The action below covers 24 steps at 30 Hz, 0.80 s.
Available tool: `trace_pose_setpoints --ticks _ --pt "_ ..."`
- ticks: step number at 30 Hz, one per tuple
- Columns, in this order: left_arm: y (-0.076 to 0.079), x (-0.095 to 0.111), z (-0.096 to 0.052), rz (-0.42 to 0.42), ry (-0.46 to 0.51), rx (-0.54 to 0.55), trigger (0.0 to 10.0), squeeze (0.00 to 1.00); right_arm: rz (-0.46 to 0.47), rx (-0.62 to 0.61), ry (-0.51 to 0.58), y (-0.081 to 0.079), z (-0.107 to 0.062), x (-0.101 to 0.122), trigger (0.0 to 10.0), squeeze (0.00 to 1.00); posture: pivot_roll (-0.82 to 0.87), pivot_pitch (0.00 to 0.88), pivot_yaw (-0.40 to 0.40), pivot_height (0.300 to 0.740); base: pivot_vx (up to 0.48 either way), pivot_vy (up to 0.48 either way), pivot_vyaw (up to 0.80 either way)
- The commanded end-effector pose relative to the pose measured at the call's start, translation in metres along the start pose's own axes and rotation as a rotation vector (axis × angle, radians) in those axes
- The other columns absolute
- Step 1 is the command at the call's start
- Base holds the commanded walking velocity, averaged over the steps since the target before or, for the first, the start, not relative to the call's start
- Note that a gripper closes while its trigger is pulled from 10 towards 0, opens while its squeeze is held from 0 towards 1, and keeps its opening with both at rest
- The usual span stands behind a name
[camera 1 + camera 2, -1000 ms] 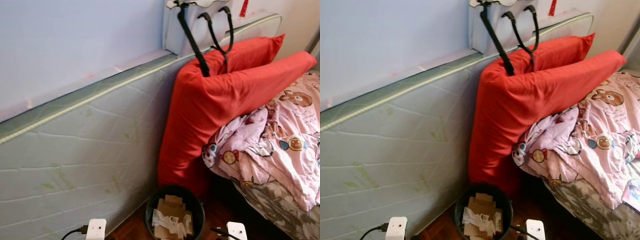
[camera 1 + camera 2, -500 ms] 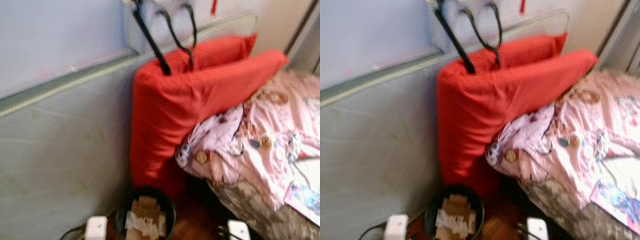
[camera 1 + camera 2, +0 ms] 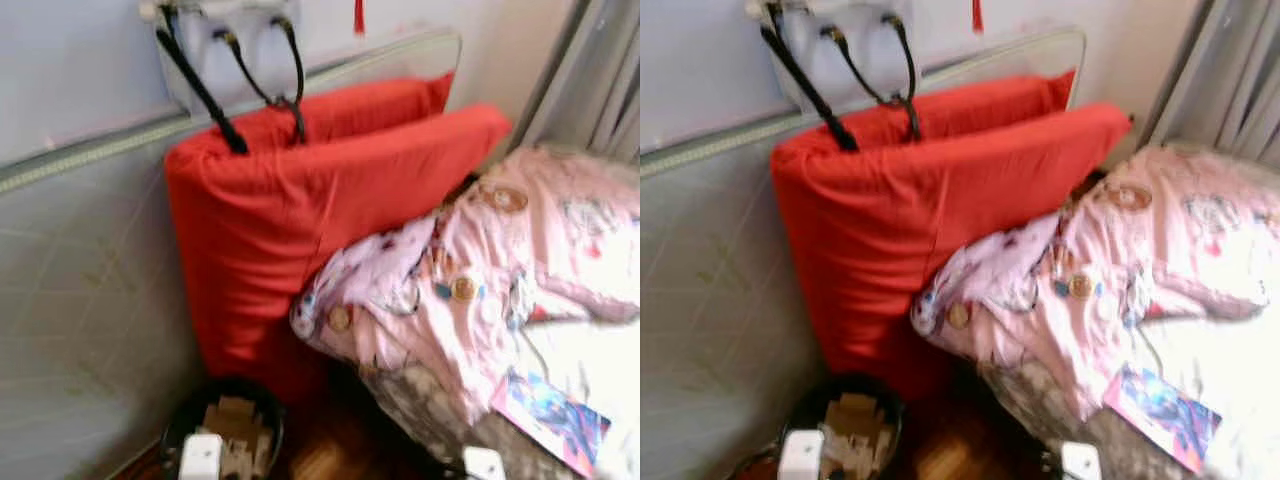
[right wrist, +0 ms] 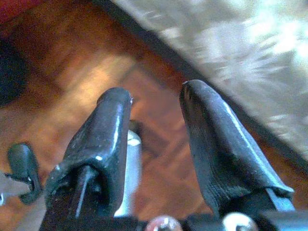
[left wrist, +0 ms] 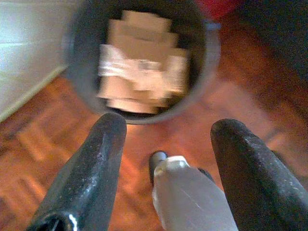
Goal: Clean up the room
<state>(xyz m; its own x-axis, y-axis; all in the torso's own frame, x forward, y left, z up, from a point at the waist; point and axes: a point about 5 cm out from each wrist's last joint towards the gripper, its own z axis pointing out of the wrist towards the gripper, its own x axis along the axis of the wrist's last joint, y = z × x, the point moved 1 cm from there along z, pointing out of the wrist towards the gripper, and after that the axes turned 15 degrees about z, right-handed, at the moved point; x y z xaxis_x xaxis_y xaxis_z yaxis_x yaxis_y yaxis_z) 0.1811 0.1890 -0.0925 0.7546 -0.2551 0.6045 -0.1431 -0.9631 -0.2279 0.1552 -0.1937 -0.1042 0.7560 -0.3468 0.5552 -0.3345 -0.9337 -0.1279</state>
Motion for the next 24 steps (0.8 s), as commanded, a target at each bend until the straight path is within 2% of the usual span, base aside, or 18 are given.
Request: trace_pose_setpoints --ticks 1,4,24 --pt "-0.0591 0.0144 0.0044 -0.043 -0.039 0.024 10.0 0.0 0.05 0.041 -0.031 0.0146 0.0048 0.031 10.0 0.0 0.0 0.0 -0.049 0.74 0.0 0.0 0.0" --pt "-0.0596 0.0145 0.0044 -0.046 -0.038 0.027 10.0 0.0 0.055 0.042 -0.031 0.0141 0.0049 0.031 10.0 0.0 0.0 0.0 -0.049 0.74 0.0 0.0 0.0" --pt "-0.0587 0.0173 0.0053 -0.084 -0.032 0.04 10.0 0.0 0.032 0.045 -0.04 0.015 0.0053 0.0345 10.0 0.0 0.0 0.0 -0.065 0.74 0.0 0.0 -0.7"
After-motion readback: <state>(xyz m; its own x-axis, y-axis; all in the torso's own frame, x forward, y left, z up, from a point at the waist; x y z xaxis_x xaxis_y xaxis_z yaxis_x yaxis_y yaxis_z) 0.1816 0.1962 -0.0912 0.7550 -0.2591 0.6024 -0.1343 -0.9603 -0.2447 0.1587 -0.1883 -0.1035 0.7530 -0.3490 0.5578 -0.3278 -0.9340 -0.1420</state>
